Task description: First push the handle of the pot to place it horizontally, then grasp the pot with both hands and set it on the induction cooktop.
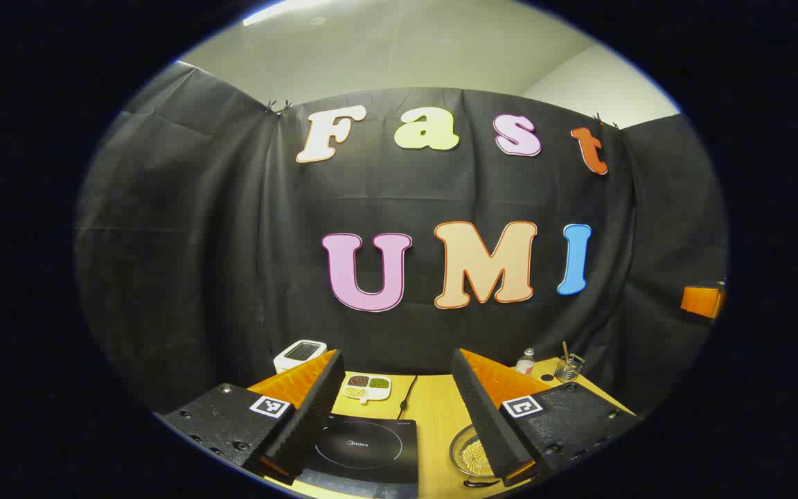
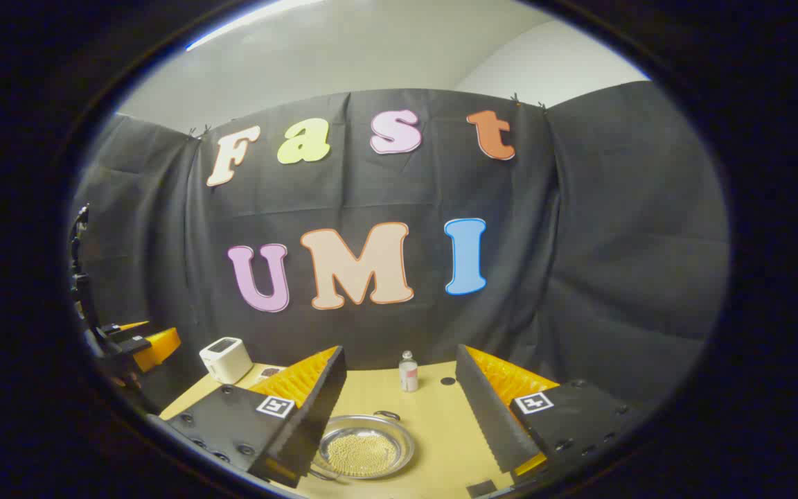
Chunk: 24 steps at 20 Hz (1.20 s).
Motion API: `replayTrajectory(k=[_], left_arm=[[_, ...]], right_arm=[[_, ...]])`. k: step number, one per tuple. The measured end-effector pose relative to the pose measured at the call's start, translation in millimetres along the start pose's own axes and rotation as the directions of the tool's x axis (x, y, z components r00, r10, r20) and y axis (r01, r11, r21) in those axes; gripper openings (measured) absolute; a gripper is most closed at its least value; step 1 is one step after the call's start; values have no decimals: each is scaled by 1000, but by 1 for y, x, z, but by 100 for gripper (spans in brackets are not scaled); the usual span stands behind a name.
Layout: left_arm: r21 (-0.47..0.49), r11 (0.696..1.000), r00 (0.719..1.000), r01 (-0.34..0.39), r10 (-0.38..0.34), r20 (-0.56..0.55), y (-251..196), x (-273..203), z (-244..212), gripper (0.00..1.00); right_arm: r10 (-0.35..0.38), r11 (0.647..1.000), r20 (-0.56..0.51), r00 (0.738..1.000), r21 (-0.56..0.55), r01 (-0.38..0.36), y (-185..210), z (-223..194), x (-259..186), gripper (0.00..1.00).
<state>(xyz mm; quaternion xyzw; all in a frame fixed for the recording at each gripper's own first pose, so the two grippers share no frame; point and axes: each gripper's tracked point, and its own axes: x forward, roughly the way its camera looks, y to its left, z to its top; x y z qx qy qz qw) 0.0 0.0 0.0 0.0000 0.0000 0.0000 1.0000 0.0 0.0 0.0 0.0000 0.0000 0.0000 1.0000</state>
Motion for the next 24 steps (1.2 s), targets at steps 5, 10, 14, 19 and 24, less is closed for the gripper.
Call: replayTrajectory(k=[5,10,14,19,24], left_arm=[[15,1000,1000,-7,7,-1,4,-3,-2,95],[25,1000,1000,7,-7,-17,0,-6,-13,92],[21,1000,1000,7,-6,-19,3,-7,-16,92],[7,1000,999,10,-10,-32,7,-9,-22,92],[7,1000,999,26,-26,-47,12,-16,-29,92]], right_arm=[[6,1000,-12,1000,-16,-6,2,-3,-1,99],[9,1000,-12,1000,-26,-10,5,-3,-5,99],[7,1000,-16,1000,-26,-8,6,-4,-7,99],[11,999,-25,1000,-32,-12,12,-6,-9,99],[22,1000,-22,1000,0,-22,22,-8,-13,97]])
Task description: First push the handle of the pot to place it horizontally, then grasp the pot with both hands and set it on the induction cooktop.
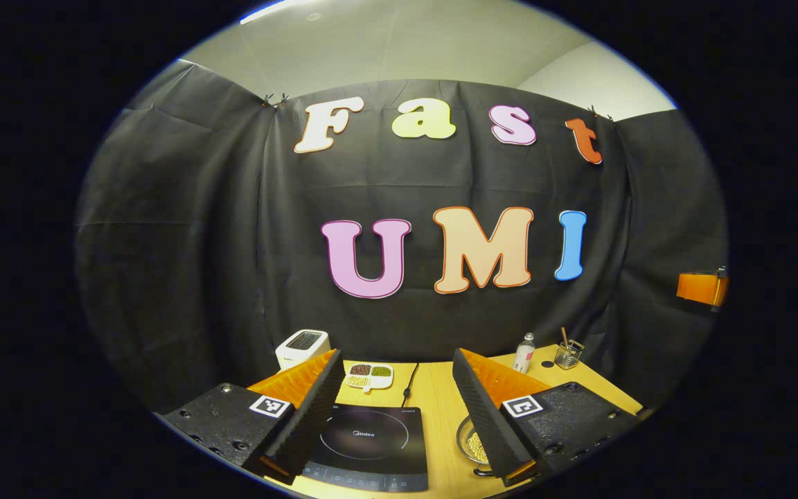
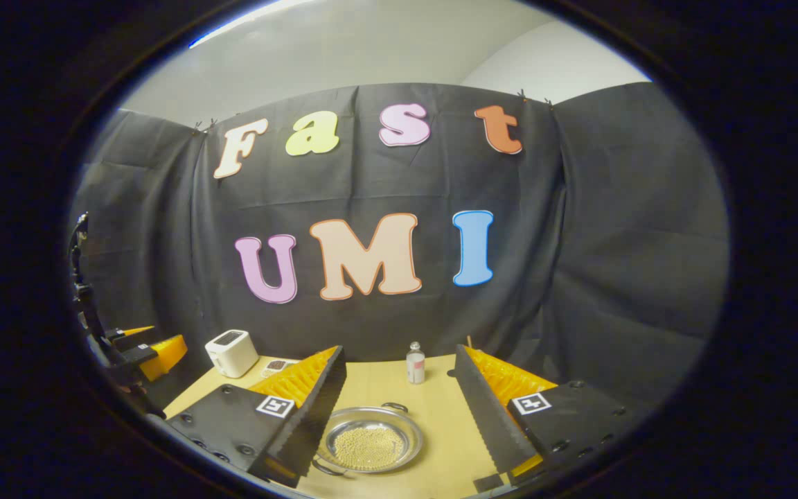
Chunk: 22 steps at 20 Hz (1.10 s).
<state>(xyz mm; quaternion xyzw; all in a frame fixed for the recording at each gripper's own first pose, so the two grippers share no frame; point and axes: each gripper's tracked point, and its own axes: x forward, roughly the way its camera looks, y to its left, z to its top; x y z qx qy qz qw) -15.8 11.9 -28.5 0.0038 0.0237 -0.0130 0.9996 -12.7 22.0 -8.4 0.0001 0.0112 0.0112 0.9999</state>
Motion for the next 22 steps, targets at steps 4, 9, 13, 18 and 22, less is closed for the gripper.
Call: replayTrajectory(k=[4,9,13,18,22], left_arm=[[0,1000,1000,9,-9,-3,3,-2,-3,95],[4,999,999,38,-37,-18,3,-7,-14,92],[2,998,997,67,-67,-39,1,-10,-23,92],[1,997,996,77,-77,-44,12,-14,-28,96],[6,997,996,78,-78,-46,22,-21,-34,92]], right_arm=[[-12,1000,9,1000,-10,12,5,-1,-4,55],[-19,998,3,1000,-68,19,22,-8,-9,47],[-51,994,20,998,-94,53,32,-6,-14,47],[-33,997,-11,999,-63,32,46,-20,-14,15],[-21,998,-49,999,-57,18,56,-38,-15,10]])
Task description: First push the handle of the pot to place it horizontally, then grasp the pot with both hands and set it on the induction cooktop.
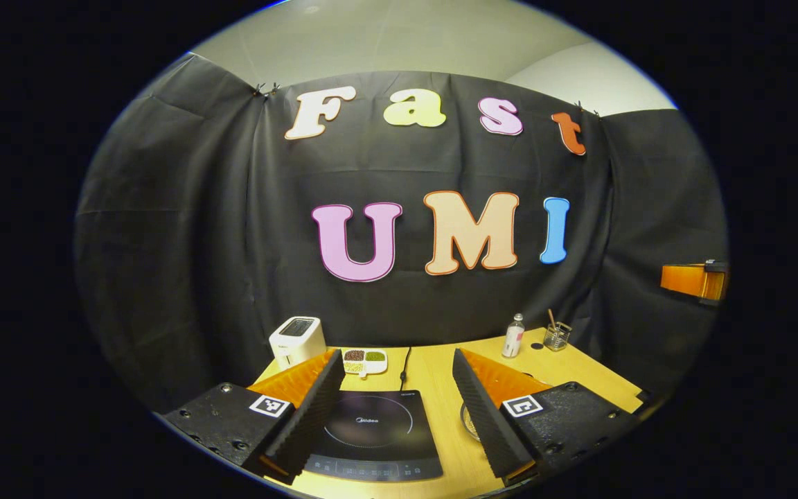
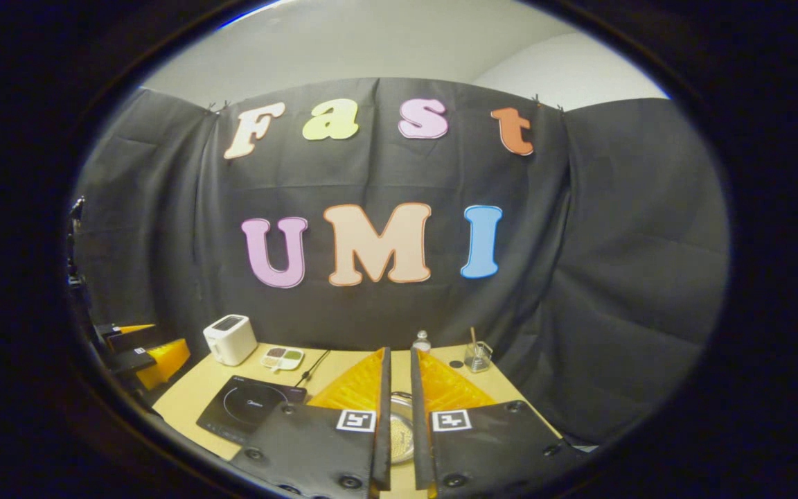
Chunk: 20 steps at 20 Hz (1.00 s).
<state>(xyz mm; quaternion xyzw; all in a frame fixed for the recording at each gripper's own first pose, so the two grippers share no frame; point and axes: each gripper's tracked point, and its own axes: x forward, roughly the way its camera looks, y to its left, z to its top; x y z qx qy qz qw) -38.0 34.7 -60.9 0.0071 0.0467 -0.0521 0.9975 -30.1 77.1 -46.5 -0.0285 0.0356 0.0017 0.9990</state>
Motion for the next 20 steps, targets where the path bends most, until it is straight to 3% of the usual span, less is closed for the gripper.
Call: replayTrajectory(k=[2,3,5,10,11,12,13,14,15,16,20], left_arm=[[1,1000,1000,-9,9,-5,5,-3,-5,96],[3,1000,1000,-17,17,-13,8,-5,-7,92],[9,999,999,-36,36,-31,13,-8,-11,96],[37,994,993,-107,108,-42,22,-9,-17,92],[37,992,992,-119,120,-46,22,-8,-19,92],[28,992,990,-127,128,-53,20,-7,-20,92],[16,990,988,-140,141,-64,19,-5,-21,92],[9,987,985,-158,158,-73,18,-4,-23,96],[8,985,982,-174,174,-72,17,-2,-23,92],[13,982,979,-190,190,-74,17,0,-23,96],[34,965,962,-259,260,-83,15,4,-25,93]], right_arm=[[10,1000,-28,1000,11,-10,1,-13,3,20],[24,1000,-48,999,20,-23,2,-22,5,15],[56,997,-93,994,50,-51,4,-39,12,10],[101,993,-239,966,88,-83,-8,-95,35,15],[110,992,-277,955,90,-88,-10,-109,39,6],[113,992,-323,940,88,-89,-13,-126,44,12],[116,993,-376,919,79,-93,-16,-146,48,10],[119,993,-430,895,70,-99,-18,-164,52,0],[129,992,-480,868,60,-115,-19,-183,55,10],[141,990,-524,840,54,-132,-19,-200,59,10],[216,974,-657,722,93,-207,-10,-257,59,10]])
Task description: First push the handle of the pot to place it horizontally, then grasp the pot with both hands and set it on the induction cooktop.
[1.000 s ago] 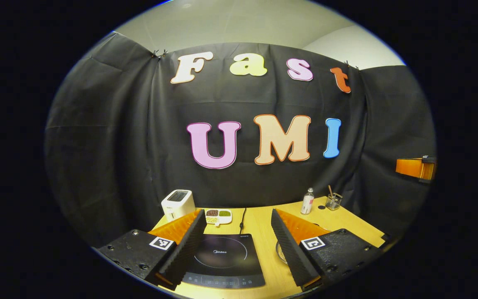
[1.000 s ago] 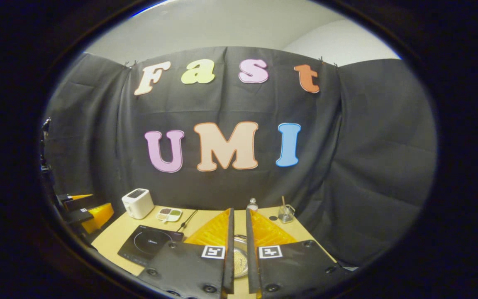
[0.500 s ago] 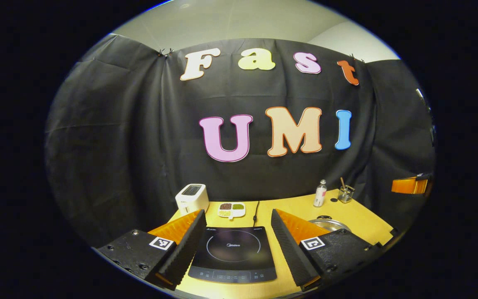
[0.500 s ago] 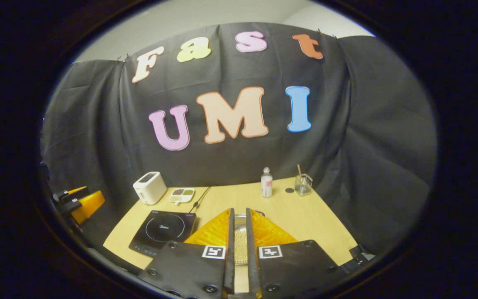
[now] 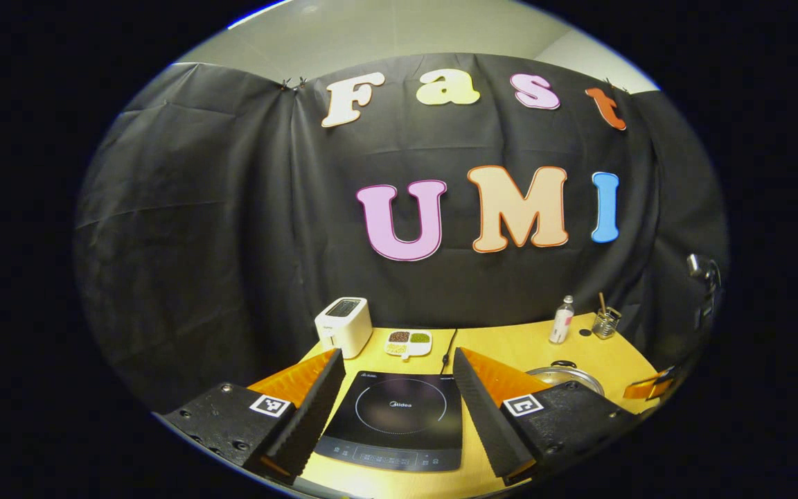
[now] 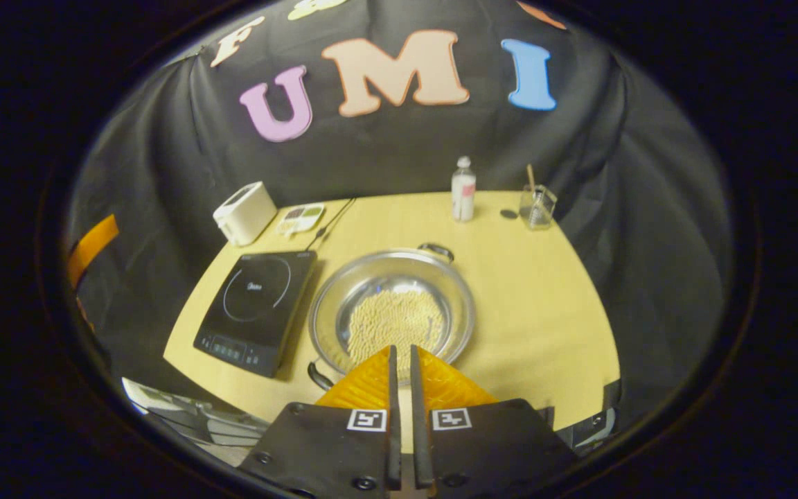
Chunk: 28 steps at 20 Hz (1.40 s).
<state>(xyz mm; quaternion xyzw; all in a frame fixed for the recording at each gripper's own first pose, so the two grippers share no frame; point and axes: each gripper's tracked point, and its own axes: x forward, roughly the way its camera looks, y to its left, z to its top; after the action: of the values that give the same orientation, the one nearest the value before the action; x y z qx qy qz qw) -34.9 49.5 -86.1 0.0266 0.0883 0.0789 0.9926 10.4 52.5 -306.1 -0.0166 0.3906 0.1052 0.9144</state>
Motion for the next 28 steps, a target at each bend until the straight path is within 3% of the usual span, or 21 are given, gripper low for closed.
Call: replayTrajectory(k=[1,2,5,6,7,9,10,13,17,18,21,22,23,26,27,28], left_arm=[[-5,1000,1000,-17,17,-4,-1,1,0,94],[-9,999,999,-37,37,-9,-2,2,-3,94],[4,995,995,-99,99,-27,0,2,-11,94],[4,993,993,-117,117,-34,0,1,-16,94],[-1,991,990,-135,134,-39,0,1,-19,94],[-16,985,983,-173,172,-59,3,2,-25,94],[-25,981,980,-191,189,-69,5,1,-28,99],[-41,973,972,-227,224,-65,11,2,-24,99],[-32,975,972,-221,218,-84,21,1,-30,96],[-34,976,974,-213,209,-92,23,3,-35,99],[-53,983,978,-177,170,-117,32,11,-42,96],[-58,986,982,-153,145,-124,32,13,-44,96],[-54,990,985,-128,120,-127,34,16,-46,96],[-22,997,987,-77,73,-144,47,23,-53,100],[-26,998,989,-58,54,-141,49,25,-53,96],[-33,999,990,-37,33,-136,50,28,-53,99]], right_arm=[[21,1000,-37,999,-1,-21,-1,-12,8,0],[39,999,-72,997,-1,-39,-2,-21,15,9],[88,996,-195,977,-13,-93,-3,-51,35,9],[96,994,-241,966,-21,-104,-4,-63,40,0],[107,992,-286,952,-28,-120,-5,-74,43,8],[127,988,-363,923,-34,-149,-1,-96,48,9],[139,985,-389,911,-37,-166,3,-103,51,4],[132,982,-437,890,-66,-178,13,-122,62,9],[76,995,-465,882,-26,-100,24,-129,78,9],[66,996,-462,885,-15,-82,29,-128,81,0],[-6,1000,-445,895,-4,4,32,-129,90,0],[-29,999,-439,898,5,34,33,-129,93,9],[-48,998,-434,900,15,60,35,-131,95,0],[-114,991,-410,905,13,131,36,-130,100,0],[-123,990,-402,907,12,139,39,-129,101,8],[-131,989,-393,910,11,147,42,-128,102,8]])
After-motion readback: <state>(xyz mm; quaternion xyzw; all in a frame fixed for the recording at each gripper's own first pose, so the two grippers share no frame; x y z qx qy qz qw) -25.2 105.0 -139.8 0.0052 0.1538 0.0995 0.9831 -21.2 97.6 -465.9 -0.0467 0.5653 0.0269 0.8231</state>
